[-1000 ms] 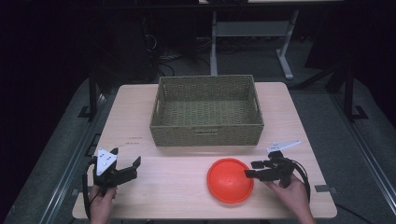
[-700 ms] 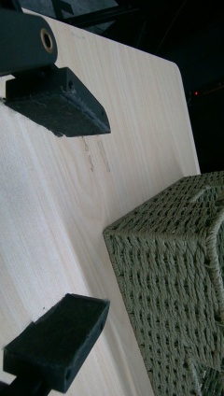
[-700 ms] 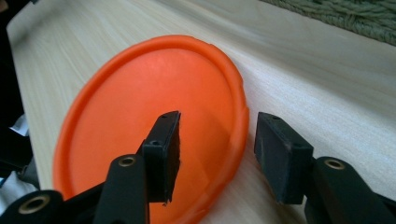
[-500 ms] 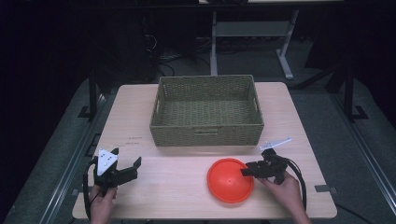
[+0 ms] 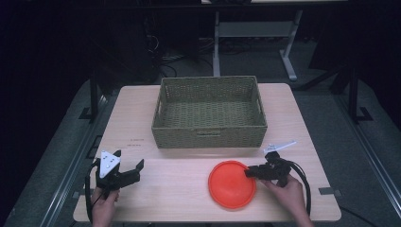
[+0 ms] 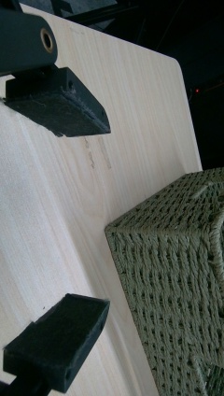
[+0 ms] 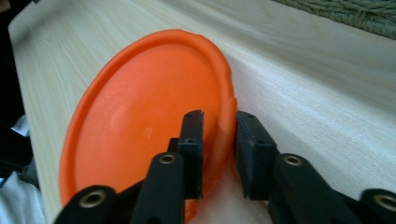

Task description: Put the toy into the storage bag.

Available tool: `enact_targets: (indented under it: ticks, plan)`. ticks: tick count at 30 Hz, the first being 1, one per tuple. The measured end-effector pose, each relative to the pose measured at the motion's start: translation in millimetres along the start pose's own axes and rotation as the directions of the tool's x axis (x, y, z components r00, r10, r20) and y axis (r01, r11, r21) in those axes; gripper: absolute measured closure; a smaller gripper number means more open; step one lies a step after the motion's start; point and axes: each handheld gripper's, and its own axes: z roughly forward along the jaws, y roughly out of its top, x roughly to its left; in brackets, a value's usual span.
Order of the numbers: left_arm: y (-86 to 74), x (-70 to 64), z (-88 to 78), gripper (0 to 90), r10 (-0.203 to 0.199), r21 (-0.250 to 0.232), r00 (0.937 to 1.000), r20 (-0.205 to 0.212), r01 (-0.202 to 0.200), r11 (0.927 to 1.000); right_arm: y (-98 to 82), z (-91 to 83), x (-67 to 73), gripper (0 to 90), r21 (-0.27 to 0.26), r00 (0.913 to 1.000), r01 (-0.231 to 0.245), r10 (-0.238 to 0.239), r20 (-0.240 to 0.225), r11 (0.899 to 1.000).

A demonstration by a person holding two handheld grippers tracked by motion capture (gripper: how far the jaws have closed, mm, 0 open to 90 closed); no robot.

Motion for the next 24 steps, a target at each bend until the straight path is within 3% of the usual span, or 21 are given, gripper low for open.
enact_targets:
  ticks: [5, 12, 18, 24]
  plan:
    - [-0.1, 1.5, -1.0, 12.8, -0.005, -0.004, 1.0000, -0.004, 0.005, 1.0000, 2.8, -7.5, 2.7, 81.8, -0.045, 0.9976, -0.026, 0.023, -0.065, 0.999]
    - [-0.6, 1.9, -1.7, 12.8, -0.012, -0.013, 0.9999, -0.008, 0.012, 0.9998, 16.3, -19.4, 18.3, 82.1, -0.053, 0.9981, 0.016, -0.020, -0.058, 0.998]
    - [-0.4, 2.5, -2.5, 12.8, -0.012, -0.014, 0.9999, -0.007, 0.012, 0.9998, 45.5, -38.0, 32.1, 82.3, -0.106, 0.9968, 0.059, -0.065, -0.047, 0.993]
    - [-0.3, 3.6, -2.4, 12.8, -0.020, -0.017, 0.9998, -0.009, 0.020, 0.9997, 80.4, -54.7, 37.3, 82.3, -0.159, 0.9951, 0.070, -0.080, -0.059, 0.985]
